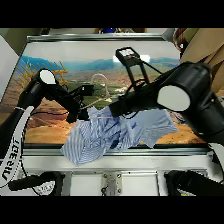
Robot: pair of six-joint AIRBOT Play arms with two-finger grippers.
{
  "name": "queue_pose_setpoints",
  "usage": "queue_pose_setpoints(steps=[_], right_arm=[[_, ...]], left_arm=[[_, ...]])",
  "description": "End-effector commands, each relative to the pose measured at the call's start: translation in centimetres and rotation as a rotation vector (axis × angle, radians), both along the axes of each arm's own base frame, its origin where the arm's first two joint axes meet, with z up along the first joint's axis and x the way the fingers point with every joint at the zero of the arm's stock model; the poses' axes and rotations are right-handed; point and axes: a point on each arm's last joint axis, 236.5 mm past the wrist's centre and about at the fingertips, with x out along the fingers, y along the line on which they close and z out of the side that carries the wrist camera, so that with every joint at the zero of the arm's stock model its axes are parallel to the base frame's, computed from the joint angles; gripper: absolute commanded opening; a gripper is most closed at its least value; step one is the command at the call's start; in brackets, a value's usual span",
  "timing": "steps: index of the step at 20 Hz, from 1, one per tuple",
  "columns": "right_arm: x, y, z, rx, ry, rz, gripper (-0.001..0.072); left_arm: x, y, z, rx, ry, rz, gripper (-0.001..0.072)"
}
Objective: Fold the clothes and pants, and hang the long-sleeved shirts on hangers.
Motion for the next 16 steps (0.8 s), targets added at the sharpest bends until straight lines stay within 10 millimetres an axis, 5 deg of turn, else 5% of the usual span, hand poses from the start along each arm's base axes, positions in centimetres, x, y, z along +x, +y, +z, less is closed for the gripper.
queue_pose_setpoints(steps=[1, 3, 10, 11, 13, 16], right_arm=[[0.4, 5.0, 0.5, 0.114, -0.055, 0.065, 0.0017], [0.1, 7.4, -0.5, 0.150, -0.023, 0.094, 0.0017], [-0.1, 7.3, -0.8, 0.134, -0.019, 0.108, 0.0031], [-0.2, 7.1, -0.9, 0.128, -0.014, 0.108, 0.0108], [-0.7, 6.6, -0.6, 0.114, -0.016, 0.126, 0.0683], [-1.1, 6.0, 0.9, 0.131, -0.051, 0.145, 0.0704]], left_arm=[[-0.3, 0.0, -0.5, 0.004, 0.015, 0.002, 0.0014], [-0.3, 0.0, -0.5, 0.004, 0.014, 0.002, 0.0014], [-0.4, 0.1, -0.5, 0.005, 0.020, -0.001, 0.0014], [-0.6, 0.1, -0.5, 0.006, 0.025, -0.005, 0.0014], [-0.6, 0.1, -0.5, 0.006, 0.024, -0.004, 0.0014], [-0.6, 0.1, -0.5, 0.006, 0.024, -0.004, 0.0014]])
